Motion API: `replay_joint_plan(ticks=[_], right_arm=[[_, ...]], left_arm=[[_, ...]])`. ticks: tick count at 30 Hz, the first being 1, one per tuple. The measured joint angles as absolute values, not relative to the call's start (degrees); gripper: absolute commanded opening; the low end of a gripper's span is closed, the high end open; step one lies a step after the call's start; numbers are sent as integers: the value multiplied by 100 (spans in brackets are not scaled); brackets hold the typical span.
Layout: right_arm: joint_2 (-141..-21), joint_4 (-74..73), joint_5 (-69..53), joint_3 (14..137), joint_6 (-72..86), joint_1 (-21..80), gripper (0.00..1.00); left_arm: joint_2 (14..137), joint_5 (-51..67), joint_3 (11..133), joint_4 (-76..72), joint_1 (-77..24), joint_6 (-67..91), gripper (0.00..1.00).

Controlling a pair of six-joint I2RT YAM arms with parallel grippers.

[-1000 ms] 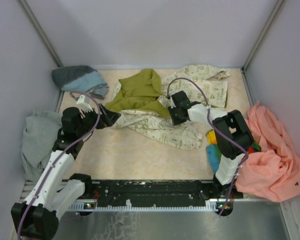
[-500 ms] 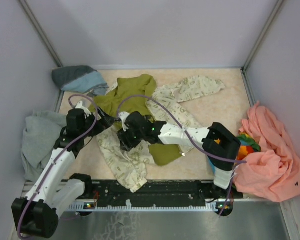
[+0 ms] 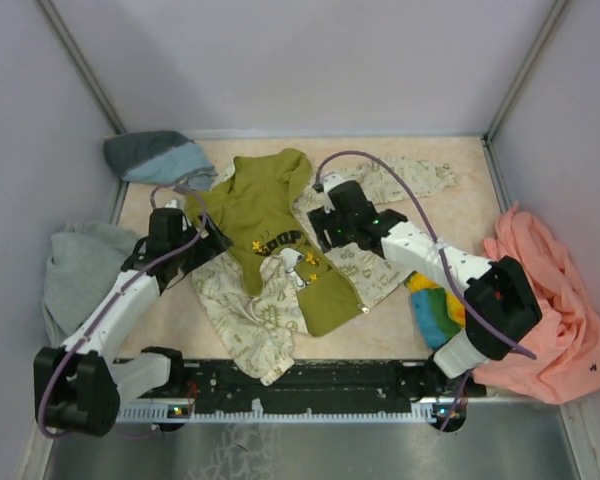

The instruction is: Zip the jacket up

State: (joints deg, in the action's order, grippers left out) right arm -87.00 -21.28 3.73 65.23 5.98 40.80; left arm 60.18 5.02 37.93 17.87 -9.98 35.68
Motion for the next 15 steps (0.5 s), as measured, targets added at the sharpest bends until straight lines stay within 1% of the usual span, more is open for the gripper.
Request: replay_joint_plan(ticks=[3, 8, 10, 12, 13, 15], right_arm=[[-8689, -2134, 521, 6097, 626, 3699, 68], [-8825, -2141, 419, 5537, 781, 3660, 65], [-8908, -2060, 233, 5389, 884, 3662, 65], [-8945, -1927, 58, 5234, 1000, 3669, 65], [-8945, -1861, -23, 5155, 1057, 3677, 65], [-8945, -1741, -169, 5022, 1166, 3732, 65]], left_arm=[[6593, 316, 4060, 1809, -998, 3531, 96], [7756, 30, 4689, 1752, -1020, 3413, 88], [8291, -97, 4995, 1712, -1044, 3312, 81], [8818, -228, 5319, 1712, -1068, 3212, 67], [9067, -283, 5483, 1719, -1079, 3157, 64], [9570, -421, 5839, 1741, -1120, 2974, 62]])
